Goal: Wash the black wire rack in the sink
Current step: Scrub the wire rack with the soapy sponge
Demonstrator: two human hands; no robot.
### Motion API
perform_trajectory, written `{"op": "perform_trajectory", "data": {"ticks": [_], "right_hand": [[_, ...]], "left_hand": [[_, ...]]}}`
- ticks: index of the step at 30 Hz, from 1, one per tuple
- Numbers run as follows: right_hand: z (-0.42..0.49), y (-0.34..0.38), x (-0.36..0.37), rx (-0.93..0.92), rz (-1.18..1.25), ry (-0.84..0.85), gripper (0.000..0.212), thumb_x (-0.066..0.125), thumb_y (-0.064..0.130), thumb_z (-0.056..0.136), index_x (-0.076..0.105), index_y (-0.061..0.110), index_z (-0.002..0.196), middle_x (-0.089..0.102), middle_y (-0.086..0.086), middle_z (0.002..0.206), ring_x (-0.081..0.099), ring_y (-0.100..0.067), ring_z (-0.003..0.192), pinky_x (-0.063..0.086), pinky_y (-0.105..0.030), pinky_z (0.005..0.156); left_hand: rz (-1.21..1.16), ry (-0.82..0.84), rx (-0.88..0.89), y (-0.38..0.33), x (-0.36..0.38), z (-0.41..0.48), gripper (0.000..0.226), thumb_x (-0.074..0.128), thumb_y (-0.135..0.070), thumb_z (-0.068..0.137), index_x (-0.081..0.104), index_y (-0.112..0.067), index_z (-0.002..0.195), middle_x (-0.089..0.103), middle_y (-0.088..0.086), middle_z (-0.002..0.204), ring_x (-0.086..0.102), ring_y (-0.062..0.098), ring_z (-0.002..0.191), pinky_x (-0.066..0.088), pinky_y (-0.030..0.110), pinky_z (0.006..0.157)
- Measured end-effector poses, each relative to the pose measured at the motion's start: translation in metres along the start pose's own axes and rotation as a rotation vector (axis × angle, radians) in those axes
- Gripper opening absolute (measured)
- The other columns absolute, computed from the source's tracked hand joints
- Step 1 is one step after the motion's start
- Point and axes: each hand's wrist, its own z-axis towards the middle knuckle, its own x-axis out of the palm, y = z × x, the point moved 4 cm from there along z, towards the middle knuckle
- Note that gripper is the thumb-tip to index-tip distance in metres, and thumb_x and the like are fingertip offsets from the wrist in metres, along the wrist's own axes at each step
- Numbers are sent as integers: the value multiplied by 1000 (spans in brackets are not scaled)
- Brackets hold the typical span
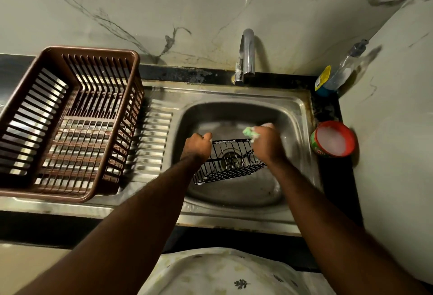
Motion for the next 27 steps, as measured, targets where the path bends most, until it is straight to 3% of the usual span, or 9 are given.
{"op": "perform_trajectory", "data": {"ticks": [2, 4, 8, 9, 13, 16, 19, 22, 27], "right_hand": [[-9, 35, 24, -152, 67, 20, 25, 66, -4, 81, 75, 1, 105, 66, -20, 102, 63, -35, 89, 49, -30, 76], [-26, 64, 42, -284, 85, 34, 19, 61, 2, 88, 76, 4, 100, 67, -15, 96, 62, -29, 85, 50, -31, 74], [-30, 65, 45, -356, 93, 55, 27, 55, -2, 87, 76, 5, 102, 70, -12, 99, 62, -25, 89, 51, -32, 79], [-25, 55, 41, -343, 67, 57, 25, 58, -3, 86, 76, 5, 102, 70, -12, 99, 62, -25, 88, 52, -32, 79], [-3, -7, 16, -105, -25, 22, 15, 63, 2, 90, 76, 5, 98, 68, -16, 93, 63, -33, 82, 54, -40, 69], [8, -38, -1, 31, -111, 57, 23, 63, 0, 91, 75, 7, 108, 69, -18, 99, 66, -36, 88, 57, -39, 76], [13, -44, -6, 106, -136, 30, 32, 60, -6, 88, 75, 8, 112, 71, -19, 106, 66, -37, 98, 53, -36, 84], [-2, -29, 2, 90, -89, -16, 45, 53, -15, 82, 71, 5, 118, 69, -19, 111, 65, -36, 103, 54, -39, 89], [-36, -16, 2, 94, -171, 8, 42, 59, -6, 82, 70, 13, 119, 71, -17, 108, 66, -37, 99, 54, -40, 81]], "left_hand": [[49, 0, 9, 1, 1, 2, 37, 37, -35, 102, 65, -11, 109, 58, 9, 94, 53, 15, 73, 43, 28, 61], [67, -7, -6, 5, 2, 4, 41, 35, -36, 104, 64, -11, 118, 62, 16, 104, 49, 16, 71, 35, 28, 59], [-8, -2, -67, 13, 1, 1, 46, 36, -35, 107, 59, 0, 126, 60, 24, 125, 57, 40, 112, 43, 37, 87], [-17, -1, -70, 15, 1, 1, 46, 36, -35, 107, 59, 0, 126, 60, 24, 125, 56, 41, 112, 41, 36, 86], [-11, -20, -49, 16, 2, 3, 39, 41, -34, 102, 64, -6, 116, 60, 16, 105, 53, 26, 83, 39, 31, 75], [-70, -21, -58, 13, 2, 2, 34, 43, -33, 100, 64, -5, 100, 59, 11, 92, 53, 18, 72, 40, 31, 71], [-60, -7, -34, 9, 0, 1, 33, 43, -33, 100, 64, -7, 103, 58, 6, 89, 55, 15, 73, 42, 30, 66], [-92, -19, -62, 9, -1, 2, 40, 43, -38, 97, 64, -6, 105, 62, 10, 96, 60, 24, 82, 47, 34, 72], [-145, -48, -80, 10, -4, 2, 42, 42, -43, 94, 64, -7, 100, 66, 12, 94, 64, 25, 80, 57, 40, 76]]}}
